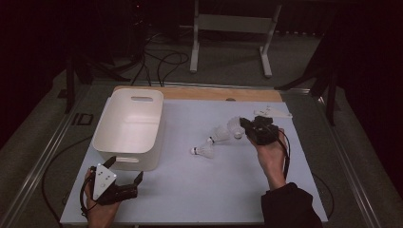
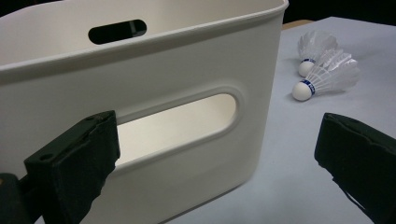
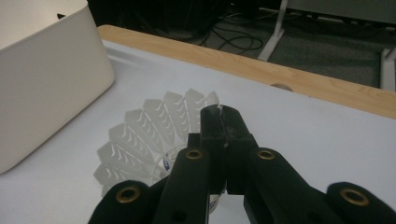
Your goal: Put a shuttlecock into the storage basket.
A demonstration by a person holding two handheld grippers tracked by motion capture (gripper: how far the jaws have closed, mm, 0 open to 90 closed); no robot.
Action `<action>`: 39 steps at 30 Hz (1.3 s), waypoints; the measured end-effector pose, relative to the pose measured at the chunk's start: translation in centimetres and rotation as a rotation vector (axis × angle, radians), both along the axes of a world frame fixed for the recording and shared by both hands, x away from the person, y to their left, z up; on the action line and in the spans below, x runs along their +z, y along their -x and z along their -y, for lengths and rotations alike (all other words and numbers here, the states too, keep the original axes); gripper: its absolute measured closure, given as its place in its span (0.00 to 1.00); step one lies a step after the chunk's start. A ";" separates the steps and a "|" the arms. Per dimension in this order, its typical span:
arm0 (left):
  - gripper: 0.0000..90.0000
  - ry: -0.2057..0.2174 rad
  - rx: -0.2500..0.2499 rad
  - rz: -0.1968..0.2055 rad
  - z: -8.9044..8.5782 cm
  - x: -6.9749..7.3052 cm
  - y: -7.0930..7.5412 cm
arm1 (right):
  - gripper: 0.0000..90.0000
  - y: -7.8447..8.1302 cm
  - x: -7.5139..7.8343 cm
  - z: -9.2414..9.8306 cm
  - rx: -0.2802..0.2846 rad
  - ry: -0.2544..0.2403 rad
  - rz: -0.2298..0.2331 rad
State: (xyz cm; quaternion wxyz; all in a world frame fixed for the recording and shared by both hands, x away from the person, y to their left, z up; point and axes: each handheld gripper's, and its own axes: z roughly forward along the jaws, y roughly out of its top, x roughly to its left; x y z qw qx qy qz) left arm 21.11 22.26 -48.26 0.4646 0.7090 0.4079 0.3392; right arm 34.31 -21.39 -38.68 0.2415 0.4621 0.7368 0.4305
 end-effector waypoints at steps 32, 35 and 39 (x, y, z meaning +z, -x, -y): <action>0.01 -0.004 0.001 -0.002 0.0 0.0 0.0 | 1.00 -1.2 1.3 -1.4 -0.005 -0.036 0.029; 0.01 -0.004 0.001 -0.001 0.0 0.0 0.0 | 1.00 -1.2 1.4 -1.5 -0.006 -0.040 0.032; 0.01 -0.004 0.001 -0.002 0.0 0.0 0.0 | 1.00 -1.4 1.5 -1.7 -0.004 -0.037 0.035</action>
